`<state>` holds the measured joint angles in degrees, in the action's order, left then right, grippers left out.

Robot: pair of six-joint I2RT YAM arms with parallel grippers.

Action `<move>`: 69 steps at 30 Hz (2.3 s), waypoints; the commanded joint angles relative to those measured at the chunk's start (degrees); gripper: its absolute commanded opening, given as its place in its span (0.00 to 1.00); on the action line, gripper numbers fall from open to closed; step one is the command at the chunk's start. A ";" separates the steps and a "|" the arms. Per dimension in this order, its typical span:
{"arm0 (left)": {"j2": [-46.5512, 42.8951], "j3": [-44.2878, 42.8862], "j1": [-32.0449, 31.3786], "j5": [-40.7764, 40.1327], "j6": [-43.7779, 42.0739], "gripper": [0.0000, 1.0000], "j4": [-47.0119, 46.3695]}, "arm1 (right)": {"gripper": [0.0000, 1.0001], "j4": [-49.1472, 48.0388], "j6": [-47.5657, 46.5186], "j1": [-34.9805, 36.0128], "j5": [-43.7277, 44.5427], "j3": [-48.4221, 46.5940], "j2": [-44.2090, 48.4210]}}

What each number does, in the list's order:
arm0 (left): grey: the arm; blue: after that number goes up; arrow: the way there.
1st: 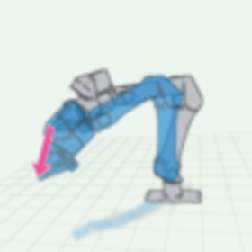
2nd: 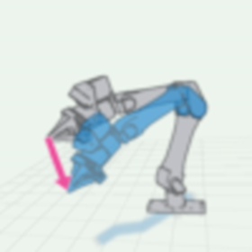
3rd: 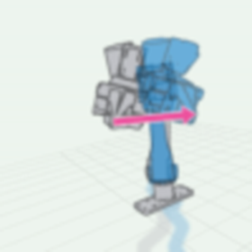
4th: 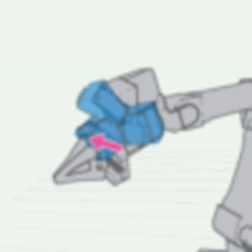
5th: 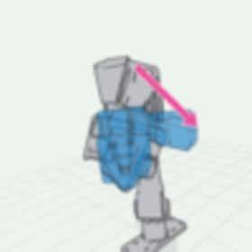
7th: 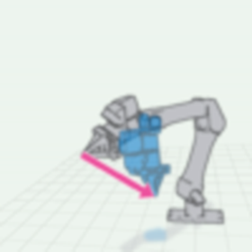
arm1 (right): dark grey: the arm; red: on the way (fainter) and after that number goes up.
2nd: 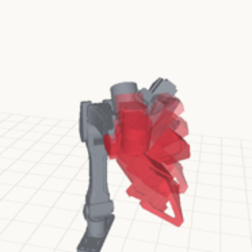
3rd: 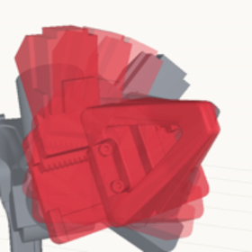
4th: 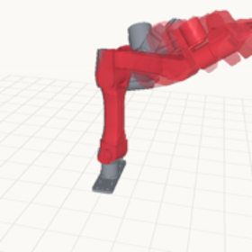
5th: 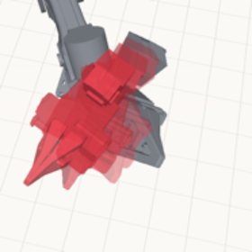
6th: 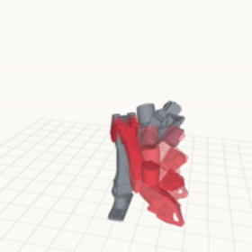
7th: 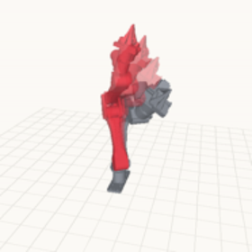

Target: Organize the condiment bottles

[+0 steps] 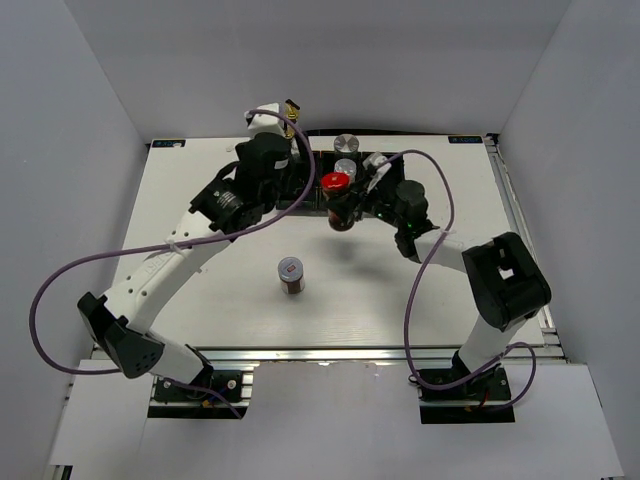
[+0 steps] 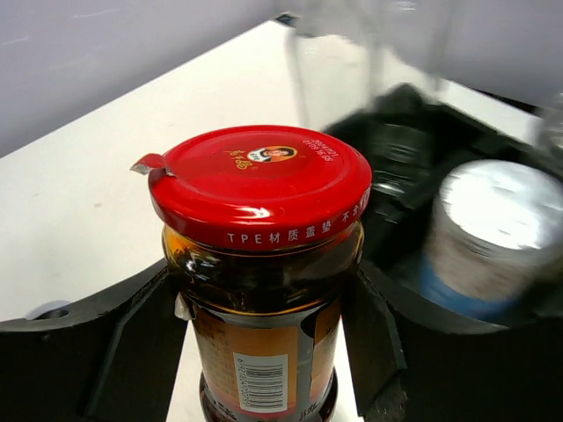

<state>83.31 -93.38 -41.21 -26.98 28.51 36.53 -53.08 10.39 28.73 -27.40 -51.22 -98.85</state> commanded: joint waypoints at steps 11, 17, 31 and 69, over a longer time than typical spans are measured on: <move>-12.37 23.85 13.78 -7.83 6.56 0.98 -15.43 | 0.13 -6.69 -1.95 -15.98 3.93 -4.13 5.25; -13.78 27.29 14.93 -11.69 6.56 0.98 -15.79 | 0.12 -6.50 -5.47 -17.39 5.51 -12.57 -3.17; -12.47 29.40 15.55 -13.18 4.80 0.98 -18.61 | 0.12 -12.93 -4.42 -17.22 16.85 -26.03 -19.27; -9.83 30.37 16.69 -12.39 2.86 0.98 -20.36 | 0.46 -25.58 -5.65 -15.63 21.60 -31.66 -33.16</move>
<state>74.37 -64.03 -24.86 -39.05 31.90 17.43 -65.12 5.52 13.15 -8.12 -79.40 -132.73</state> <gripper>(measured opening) 0.983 0.669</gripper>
